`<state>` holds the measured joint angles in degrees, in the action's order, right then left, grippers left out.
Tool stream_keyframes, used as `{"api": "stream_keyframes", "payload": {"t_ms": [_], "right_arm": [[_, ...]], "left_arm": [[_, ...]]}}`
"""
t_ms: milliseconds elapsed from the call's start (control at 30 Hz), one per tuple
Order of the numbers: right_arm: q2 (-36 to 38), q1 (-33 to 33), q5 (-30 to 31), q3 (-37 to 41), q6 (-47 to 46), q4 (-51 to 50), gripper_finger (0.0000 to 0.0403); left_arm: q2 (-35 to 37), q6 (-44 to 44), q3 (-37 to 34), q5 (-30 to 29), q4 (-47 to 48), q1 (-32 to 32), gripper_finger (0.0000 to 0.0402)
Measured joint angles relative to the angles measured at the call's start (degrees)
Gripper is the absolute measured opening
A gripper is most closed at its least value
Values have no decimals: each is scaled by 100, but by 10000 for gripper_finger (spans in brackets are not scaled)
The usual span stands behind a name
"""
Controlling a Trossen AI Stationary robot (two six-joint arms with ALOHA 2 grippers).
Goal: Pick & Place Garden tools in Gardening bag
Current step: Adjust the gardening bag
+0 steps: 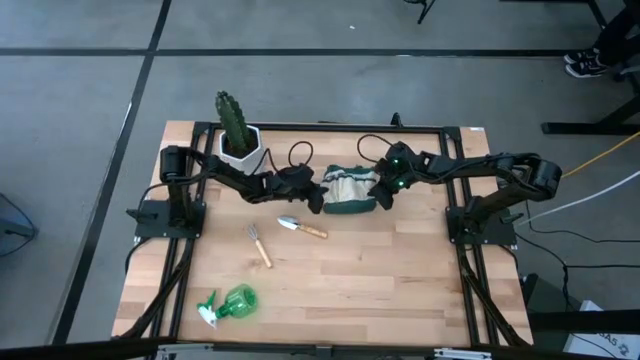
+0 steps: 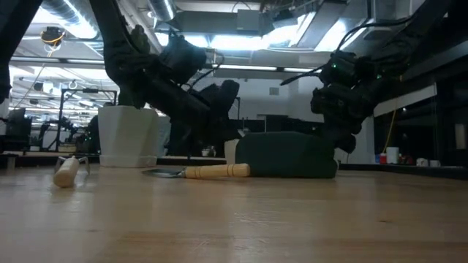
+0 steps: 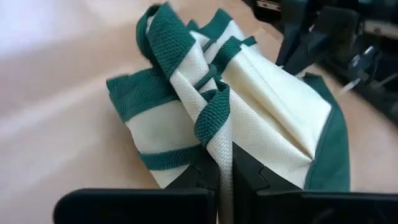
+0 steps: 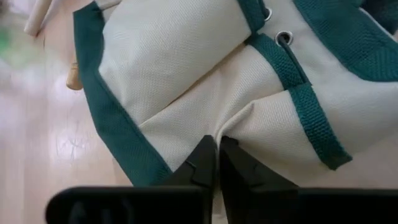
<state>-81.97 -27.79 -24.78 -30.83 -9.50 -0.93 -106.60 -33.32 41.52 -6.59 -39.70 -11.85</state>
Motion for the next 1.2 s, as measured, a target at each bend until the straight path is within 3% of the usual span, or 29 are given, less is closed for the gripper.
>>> {"api": "stream_keyframes", "payload": {"t_ms": [533, 767, 900, 1200], "right_arm": [[1373, 121, 297, -192, 1604, -19, 16], [1944, 125, 267, -199, 1775, -34, 22], [2032, 125, 247, -199, 1752, -113, 33], [1668, 327, 507, -35, 1936, -624, 117]], "left_arm": [[982, 4513, 0, -2354, 80, 745, 4], [980, 5229, 2, -2962, 386, 971, 4], [980, 5499, 2, -3030, 405, 1063, 4], [975, 5670, -2, -2846, 740, 1207, 4]]}}
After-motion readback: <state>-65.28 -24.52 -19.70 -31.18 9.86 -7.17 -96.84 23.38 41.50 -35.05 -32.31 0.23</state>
